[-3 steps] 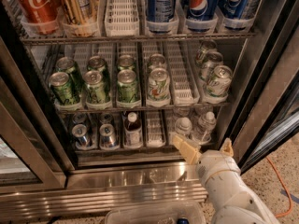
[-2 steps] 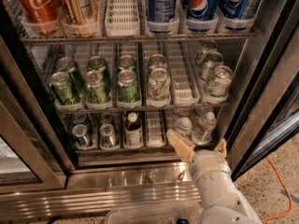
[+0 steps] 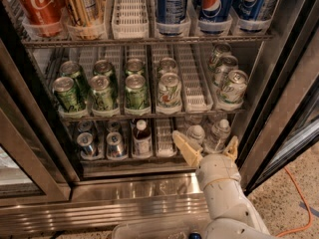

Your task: Pick 7up can from middle shelf of fridge

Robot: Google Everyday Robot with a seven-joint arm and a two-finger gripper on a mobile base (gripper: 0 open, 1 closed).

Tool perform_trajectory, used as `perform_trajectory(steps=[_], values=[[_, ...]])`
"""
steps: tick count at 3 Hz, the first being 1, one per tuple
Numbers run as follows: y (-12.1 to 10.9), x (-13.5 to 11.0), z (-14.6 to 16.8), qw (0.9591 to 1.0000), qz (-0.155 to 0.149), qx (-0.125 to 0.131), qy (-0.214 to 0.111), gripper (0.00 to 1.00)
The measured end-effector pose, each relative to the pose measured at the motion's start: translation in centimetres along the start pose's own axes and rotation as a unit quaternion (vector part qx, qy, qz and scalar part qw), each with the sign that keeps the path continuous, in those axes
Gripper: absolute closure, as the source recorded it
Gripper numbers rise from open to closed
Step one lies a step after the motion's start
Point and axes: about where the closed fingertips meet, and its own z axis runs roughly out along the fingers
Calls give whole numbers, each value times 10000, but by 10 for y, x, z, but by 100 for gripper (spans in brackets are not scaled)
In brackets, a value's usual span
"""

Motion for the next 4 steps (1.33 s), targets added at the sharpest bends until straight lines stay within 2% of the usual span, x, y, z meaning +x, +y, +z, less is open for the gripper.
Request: perform_trajectory(steps=[2, 3, 4], values=[[-9, 5, 14, 9975, -651, -20, -280, 0], [-18, 4, 21, 9946, -929, 81, -460, 0], [-20, 3, 27, 9917, -1081, 199, -661, 0]])
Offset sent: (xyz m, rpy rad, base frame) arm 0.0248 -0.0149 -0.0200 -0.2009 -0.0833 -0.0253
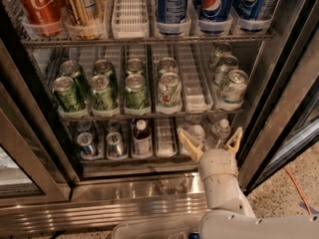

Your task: Pick 7up can from middle shelf of fridge

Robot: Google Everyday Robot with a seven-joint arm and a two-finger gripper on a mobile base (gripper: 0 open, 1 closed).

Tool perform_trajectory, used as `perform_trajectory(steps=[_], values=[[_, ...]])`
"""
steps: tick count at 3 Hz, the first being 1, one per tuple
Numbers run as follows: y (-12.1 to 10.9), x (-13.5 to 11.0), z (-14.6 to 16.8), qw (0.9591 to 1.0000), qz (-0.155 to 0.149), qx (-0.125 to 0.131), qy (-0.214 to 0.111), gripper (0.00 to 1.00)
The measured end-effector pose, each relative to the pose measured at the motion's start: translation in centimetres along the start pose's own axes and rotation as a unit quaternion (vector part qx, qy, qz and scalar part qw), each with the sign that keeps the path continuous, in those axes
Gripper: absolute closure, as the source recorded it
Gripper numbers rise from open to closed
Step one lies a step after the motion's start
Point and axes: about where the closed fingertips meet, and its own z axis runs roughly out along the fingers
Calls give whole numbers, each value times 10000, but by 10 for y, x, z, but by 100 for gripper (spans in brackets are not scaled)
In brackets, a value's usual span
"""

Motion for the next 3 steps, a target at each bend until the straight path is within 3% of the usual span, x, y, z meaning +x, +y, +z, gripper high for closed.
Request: perform_trajectory(steps=[3], values=[[-8, -9, 19, 9980, -134, 380, -480, 0]])
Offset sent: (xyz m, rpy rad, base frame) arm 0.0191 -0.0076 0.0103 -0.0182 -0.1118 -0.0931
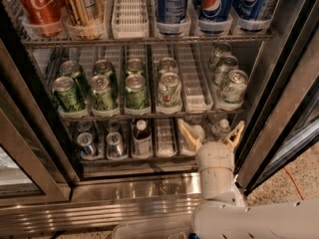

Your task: Pick 7up can from middle shelf of fridge

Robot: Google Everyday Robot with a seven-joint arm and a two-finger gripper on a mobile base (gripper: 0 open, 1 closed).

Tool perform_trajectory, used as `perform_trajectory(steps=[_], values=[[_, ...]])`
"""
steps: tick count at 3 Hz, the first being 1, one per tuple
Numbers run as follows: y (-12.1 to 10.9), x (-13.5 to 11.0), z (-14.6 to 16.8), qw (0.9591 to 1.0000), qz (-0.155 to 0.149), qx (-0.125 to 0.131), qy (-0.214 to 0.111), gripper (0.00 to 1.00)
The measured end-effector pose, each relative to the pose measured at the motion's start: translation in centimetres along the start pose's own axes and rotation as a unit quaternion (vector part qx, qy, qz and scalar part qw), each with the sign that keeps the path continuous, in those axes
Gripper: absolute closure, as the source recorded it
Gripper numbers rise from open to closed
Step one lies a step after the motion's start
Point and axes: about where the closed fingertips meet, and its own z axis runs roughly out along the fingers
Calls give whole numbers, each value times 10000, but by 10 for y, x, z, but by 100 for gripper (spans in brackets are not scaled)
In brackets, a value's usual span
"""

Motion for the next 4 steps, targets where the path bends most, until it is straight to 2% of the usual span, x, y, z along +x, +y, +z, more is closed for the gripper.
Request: perform_trajectory(steps=[2, 3, 4], values=[[-9, -10, 12, 9997, -92, 119, -179, 0], [-13, -13, 16, 9995, -119, 182, -222, 13], [-17, -15, 19, 9993, -129, 252, -245, 13]])
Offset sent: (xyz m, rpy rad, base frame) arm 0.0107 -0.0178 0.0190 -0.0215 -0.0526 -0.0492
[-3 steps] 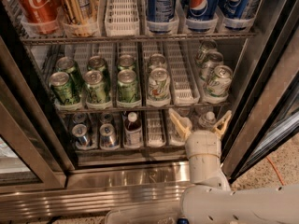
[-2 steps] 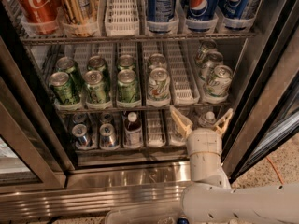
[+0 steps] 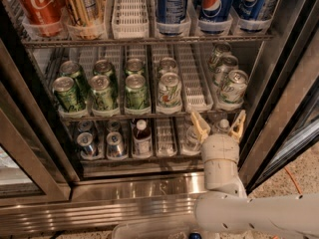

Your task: Pick 7up can from middle shelf of fridge

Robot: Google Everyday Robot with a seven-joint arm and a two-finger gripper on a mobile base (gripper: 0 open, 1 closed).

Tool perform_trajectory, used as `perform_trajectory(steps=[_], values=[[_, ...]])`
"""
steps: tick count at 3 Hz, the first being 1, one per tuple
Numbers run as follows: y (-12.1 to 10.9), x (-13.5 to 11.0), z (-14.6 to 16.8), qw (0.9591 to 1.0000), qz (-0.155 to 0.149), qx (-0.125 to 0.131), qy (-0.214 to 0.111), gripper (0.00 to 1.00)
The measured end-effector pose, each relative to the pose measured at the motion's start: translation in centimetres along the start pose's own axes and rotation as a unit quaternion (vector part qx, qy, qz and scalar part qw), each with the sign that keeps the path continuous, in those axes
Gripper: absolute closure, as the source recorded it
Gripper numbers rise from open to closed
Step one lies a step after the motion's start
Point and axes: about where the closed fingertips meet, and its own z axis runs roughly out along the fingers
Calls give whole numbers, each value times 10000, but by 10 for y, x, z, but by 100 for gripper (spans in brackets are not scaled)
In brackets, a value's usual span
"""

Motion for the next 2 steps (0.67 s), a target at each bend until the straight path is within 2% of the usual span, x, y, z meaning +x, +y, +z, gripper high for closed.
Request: perform_trajectory(steps=[1, 2], values=[[-6, -1, 6, 9999, -6, 143, -37, 13], [-10, -2, 13, 9997, -7, 234, -84, 18]])
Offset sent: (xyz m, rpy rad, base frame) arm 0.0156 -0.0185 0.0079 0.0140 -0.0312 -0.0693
